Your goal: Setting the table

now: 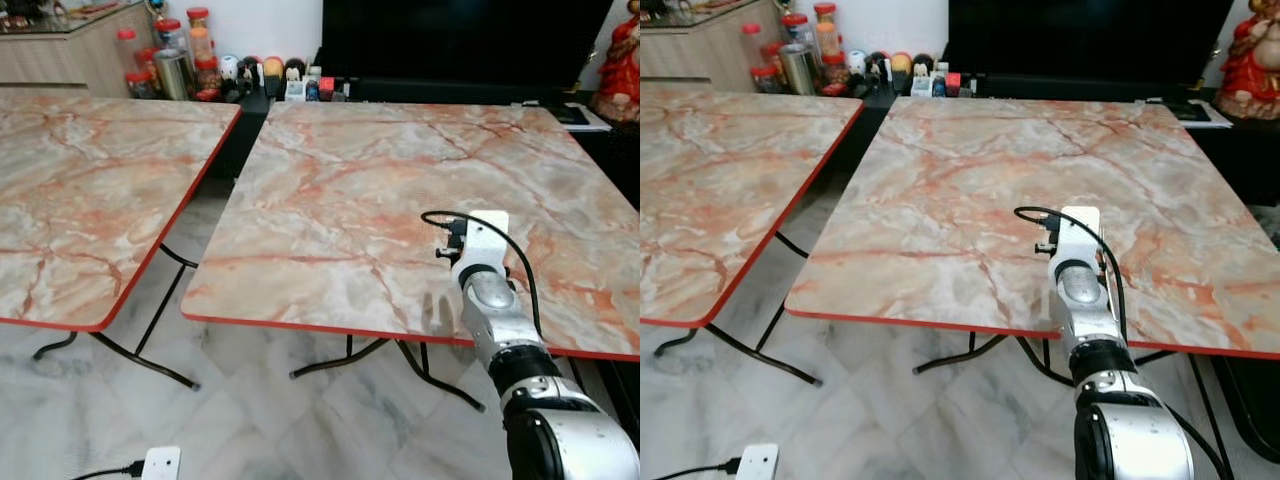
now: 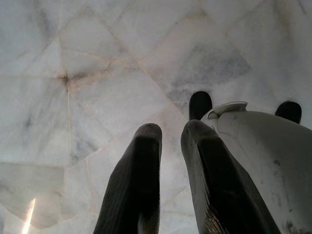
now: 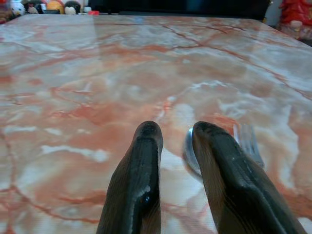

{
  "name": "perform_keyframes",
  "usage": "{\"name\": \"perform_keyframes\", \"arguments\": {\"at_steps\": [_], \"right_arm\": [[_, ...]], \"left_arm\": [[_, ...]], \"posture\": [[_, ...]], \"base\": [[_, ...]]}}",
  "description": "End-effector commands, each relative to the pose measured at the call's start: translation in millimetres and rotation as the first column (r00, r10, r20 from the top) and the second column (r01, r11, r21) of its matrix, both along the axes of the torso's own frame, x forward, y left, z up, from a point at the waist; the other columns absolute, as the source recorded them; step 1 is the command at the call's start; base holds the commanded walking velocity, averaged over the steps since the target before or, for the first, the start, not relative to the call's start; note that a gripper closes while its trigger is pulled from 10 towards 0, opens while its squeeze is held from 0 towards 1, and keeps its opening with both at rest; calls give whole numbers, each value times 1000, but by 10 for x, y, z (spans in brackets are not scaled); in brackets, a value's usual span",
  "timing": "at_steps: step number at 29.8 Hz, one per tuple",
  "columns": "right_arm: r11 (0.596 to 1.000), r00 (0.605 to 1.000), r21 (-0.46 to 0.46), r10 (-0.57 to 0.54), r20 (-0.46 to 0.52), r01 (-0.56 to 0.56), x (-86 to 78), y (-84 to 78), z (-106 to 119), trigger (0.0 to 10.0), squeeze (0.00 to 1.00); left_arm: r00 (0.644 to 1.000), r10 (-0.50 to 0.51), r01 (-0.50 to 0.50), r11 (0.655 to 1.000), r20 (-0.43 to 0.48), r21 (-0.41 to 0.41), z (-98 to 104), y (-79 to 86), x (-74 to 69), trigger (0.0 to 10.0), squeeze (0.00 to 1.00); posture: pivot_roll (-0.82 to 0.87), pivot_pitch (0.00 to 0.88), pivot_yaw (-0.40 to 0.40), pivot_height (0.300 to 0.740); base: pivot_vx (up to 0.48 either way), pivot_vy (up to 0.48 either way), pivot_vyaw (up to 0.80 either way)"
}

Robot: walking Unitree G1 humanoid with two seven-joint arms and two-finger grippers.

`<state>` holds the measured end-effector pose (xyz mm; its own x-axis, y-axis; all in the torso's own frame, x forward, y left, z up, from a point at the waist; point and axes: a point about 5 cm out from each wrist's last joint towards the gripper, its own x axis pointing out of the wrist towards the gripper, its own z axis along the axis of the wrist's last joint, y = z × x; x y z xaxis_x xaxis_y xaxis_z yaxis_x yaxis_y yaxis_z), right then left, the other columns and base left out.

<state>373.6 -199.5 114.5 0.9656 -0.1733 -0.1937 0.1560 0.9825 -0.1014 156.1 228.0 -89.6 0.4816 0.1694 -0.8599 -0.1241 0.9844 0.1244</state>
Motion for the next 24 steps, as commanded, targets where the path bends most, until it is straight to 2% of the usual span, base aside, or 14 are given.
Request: {"name": "perform_keyframes", "arguments": {"at_steps": [1, 5, 9, 24], "right_arm": [[1000, 1000, 5, 13, 18, -13, 21, 50, 34, 10000, 0], [1000, 1000, 10, 9, 6, -9, 24, 59, 27, 10000, 0], [1000, 1000, 14, 16, 12, -16, 30, 81, 33, 10000, 0], [999, 999, 19, 35, 10, -36, 19, 133, -1, 10000, 0]], "left_arm": [[1000, -6, 6, 1000, -10, 5, -15, -6, -34, 10000, 0], [1000, -5, 5, 1000, -10, 5, -16, -9, -35, 10000, 0], [1000, -4, 4, 1000, -10, 5, -18, -8, -42, 10000, 0], [1000, -7, 7, 1000, -16, 5, -17, -10, -36, 10000, 0]], "posture": [[24, 0, -23, 728], [24, 0, -24, 728], [24, 0, -24, 728], [28, 0, -26, 728]], "base": [[0, -247, 0], [0, -247, 0], [0, -124, -708], [246, -324, 0]]}}
